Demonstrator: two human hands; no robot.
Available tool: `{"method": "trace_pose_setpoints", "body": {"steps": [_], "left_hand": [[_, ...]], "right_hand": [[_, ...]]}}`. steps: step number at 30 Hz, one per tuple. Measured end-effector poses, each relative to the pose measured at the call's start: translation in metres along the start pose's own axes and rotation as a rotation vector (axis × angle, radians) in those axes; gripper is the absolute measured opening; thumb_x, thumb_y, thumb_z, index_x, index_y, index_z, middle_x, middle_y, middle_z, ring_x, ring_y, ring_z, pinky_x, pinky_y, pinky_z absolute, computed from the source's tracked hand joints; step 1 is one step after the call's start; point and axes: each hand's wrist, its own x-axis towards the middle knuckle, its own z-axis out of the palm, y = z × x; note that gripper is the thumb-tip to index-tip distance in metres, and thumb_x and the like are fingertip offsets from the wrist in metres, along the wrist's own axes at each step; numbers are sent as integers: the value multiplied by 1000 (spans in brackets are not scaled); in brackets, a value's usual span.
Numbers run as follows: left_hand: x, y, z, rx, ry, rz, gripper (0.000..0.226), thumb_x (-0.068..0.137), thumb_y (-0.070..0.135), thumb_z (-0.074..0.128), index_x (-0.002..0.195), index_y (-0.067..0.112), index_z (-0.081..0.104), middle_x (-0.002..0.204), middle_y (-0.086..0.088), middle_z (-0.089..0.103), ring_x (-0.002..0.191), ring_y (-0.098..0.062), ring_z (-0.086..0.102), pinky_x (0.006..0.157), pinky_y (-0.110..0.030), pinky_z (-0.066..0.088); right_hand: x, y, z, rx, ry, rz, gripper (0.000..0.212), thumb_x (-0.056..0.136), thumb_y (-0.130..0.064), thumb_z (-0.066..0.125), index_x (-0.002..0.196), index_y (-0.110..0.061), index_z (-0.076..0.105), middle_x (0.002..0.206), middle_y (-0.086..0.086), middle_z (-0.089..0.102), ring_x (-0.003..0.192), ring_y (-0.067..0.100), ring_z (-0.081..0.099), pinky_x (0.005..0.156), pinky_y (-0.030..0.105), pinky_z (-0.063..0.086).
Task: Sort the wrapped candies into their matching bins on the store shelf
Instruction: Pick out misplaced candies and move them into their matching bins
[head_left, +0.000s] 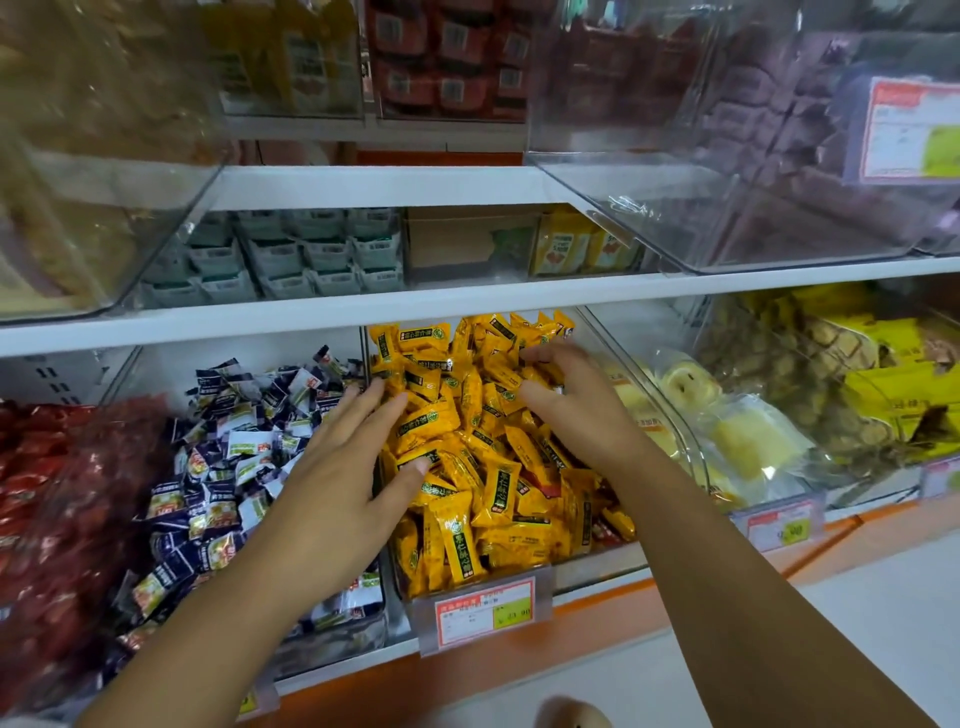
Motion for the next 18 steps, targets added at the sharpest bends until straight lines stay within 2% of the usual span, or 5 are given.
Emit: {"method": "trace_pose_setpoints", "body": {"steps": [4,7,12,15,18], "left_hand": [[1,4,1,10,79,48,71,86,64,35,150,38,16,154,25,1,141,5,-12,113,-23,-4],[1,12,-1,32,172,120,66,91,57,46,149,33,24,150,23,15,142,2,-2,114,-23,-1],[4,23,-3,62,199,144,66,92,42,55,149,35,24,152,20,24,144,-5,6,116,-25,1],[7,24,1,28,187,157,63,92,37,58,148,37,27,152,18,30,144,-7,11,119,-39,13],[11,23,5,-28,219,181,53,91,27,61,141,32,43,144,12,45,141,-13,23,116,-42,21]], "right_hand": [[-35,-16,-6,71,-70,-91,41,85,-27,59,124,-40,53,151,-10,29,130,5,34,106,31,32],[-60,-24,-3,275,-165,-134,41,83,-18,57,114,-45,60,149,-15,37,123,-2,43,95,21,37],[-79,-31,-1,619,-317,-209,47,70,-10,52,114,-18,68,133,1,60,131,13,47,115,43,30],[-82,-34,1,738,-375,-242,45,72,-1,45,112,-6,64,128,11,62,130,20,50,115,45,30],[-81,-34,4,748,-416,-262,44,68,-4,51,110,-6,64,127,12,62,129,20,50,114,44,32]]}}
